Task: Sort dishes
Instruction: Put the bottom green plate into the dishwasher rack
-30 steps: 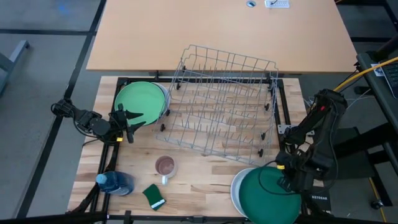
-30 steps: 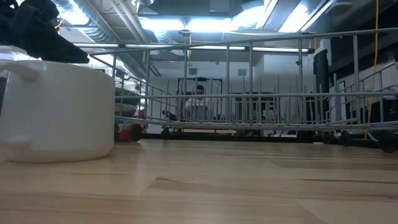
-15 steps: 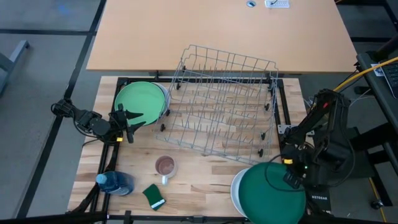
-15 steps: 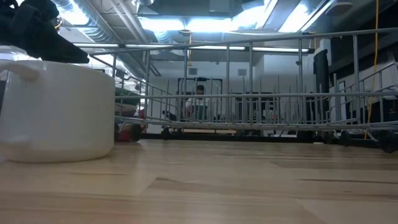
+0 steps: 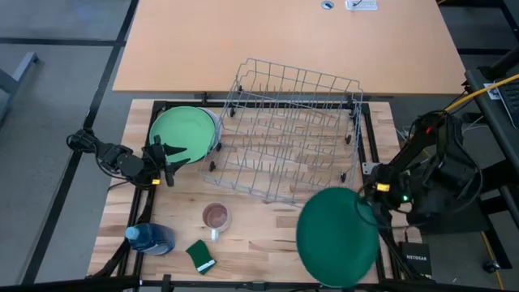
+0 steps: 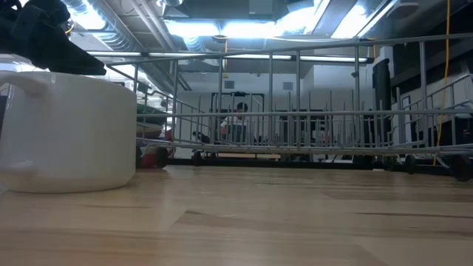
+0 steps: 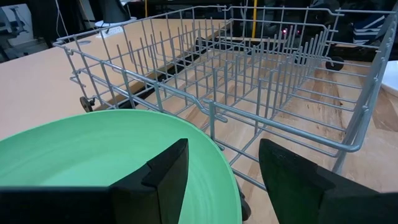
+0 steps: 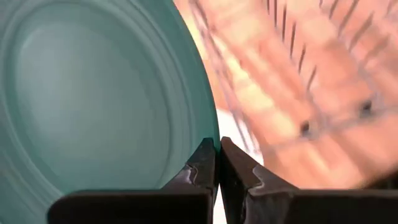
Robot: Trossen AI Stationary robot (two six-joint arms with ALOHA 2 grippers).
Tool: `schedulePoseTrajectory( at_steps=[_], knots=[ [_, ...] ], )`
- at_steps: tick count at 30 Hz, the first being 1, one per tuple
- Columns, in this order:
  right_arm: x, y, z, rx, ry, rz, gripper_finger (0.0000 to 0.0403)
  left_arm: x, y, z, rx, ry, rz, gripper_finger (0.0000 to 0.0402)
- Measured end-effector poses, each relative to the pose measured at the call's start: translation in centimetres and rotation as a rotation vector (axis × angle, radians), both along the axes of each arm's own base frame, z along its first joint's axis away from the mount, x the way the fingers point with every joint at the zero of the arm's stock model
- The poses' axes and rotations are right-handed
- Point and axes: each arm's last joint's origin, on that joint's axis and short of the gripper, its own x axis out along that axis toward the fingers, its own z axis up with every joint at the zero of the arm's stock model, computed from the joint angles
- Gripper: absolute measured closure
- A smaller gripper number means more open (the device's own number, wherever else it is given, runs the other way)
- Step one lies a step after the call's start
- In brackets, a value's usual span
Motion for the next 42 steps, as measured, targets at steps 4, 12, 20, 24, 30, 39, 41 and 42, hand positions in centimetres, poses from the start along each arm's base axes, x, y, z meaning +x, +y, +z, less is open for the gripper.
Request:
schedulePoseTrajectory(
  at_steps=[4, 12, 20, 24, 30, 39, 41, 42],
  knots=[
    [0.9, -2.0, 0.7, -0.088, -0.063, 0.006, 0.0396, 0.0, 0.0, 0.0, 0.000, -0.001, 0.000, 0.0218],
    [2.2, -6.3, 1.4, -0.271, -0.082, -0.022, 0.0395, 0.0, 0.0, 0.0, 0.000, 0.000, 0.000, 0.0218],
    [3.2, -9.3, 1.5, -0.375, -0.026, -0.097, 0.0394, 0.0, 0.0, 0.0, 0.000, 0.000, 0.000, 0.0218],
    [3.7, -10.6, 1.5, -0.372, 0.008, -0.116, 0.0396, 0.0, 0.0, 0.0, 0.019, 0.009, -0.005, 0.0218],
    [4.5, -12.1, 1.8, -0.384, -0.006, -0.133, 0.0395, 0.1, -0.1, 0.3, -0.068, -0.054, 0.006, 0.0218],
    [6.7, -13.8, 2.5, -0.423, -0.105, -0.093, 0.0396, 0.5, -0.2, 2.5, -0.344, -0.372, 0.062, 0.0218],
    [7.4, -14.2, 2.5, -0.436, -0.110, -0.090, 0.0394, 0.5, -0.2, 3.1, -0.314, -0.407, 0.050, 0.0218],
    [7.7, -14.4, 2.4, -0.438, -0.111, -0.085, 0.0394, 0.5, -0.2, 3.4, -0.289, -0.418, 0.043, 0.0218]
  ],
)
